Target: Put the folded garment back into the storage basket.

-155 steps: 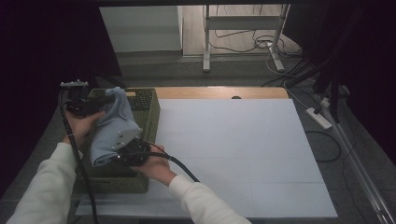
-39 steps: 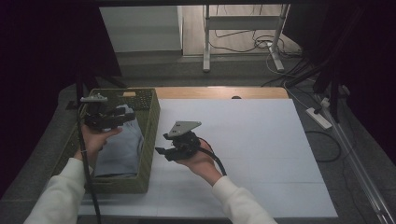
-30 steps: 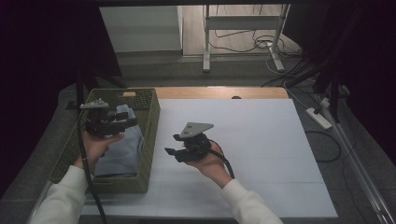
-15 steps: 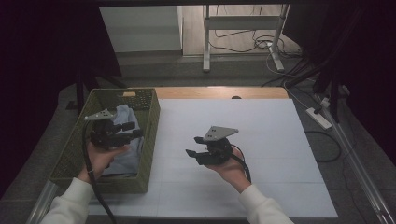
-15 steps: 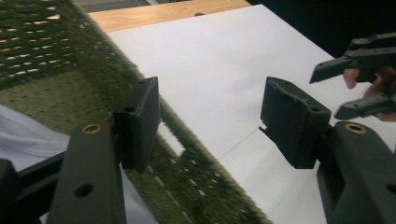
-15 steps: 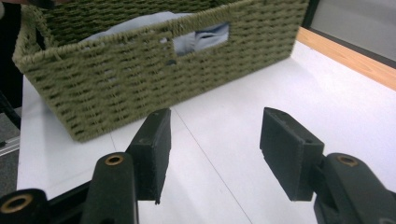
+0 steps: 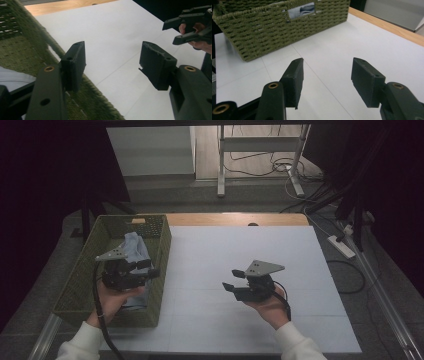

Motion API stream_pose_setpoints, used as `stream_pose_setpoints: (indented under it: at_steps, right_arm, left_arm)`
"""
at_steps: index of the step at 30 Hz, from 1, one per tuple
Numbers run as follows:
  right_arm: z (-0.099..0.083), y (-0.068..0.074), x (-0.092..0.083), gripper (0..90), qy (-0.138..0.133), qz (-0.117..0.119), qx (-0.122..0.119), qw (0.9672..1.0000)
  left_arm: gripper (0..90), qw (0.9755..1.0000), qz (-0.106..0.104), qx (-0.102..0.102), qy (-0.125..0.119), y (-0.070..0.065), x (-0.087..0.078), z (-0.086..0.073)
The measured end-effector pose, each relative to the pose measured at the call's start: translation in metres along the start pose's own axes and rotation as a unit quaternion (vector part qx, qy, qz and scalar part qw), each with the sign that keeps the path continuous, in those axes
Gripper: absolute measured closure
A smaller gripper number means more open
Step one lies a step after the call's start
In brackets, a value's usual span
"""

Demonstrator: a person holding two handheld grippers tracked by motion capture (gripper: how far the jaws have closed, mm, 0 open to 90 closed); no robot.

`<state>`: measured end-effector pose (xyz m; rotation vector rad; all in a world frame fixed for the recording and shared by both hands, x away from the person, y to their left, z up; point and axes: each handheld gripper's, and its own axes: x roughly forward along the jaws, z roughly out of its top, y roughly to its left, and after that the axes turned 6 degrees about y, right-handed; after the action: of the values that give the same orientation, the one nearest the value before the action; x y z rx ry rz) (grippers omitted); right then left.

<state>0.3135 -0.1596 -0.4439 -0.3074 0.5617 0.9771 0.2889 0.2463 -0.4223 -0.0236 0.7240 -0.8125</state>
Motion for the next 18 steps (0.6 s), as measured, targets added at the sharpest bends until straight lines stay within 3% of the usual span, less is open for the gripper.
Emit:
stream_pose_setpoints:
  at_steps: [18]
  right_arm:
    - [-0.044,-0.021,-0.049,43.3,0.0,-0.031,0.025,0.9992]
  left_arm:
    - [38.2,0.9998,-0.007,0.013,0.01,-0.024,0.003,-0.017]
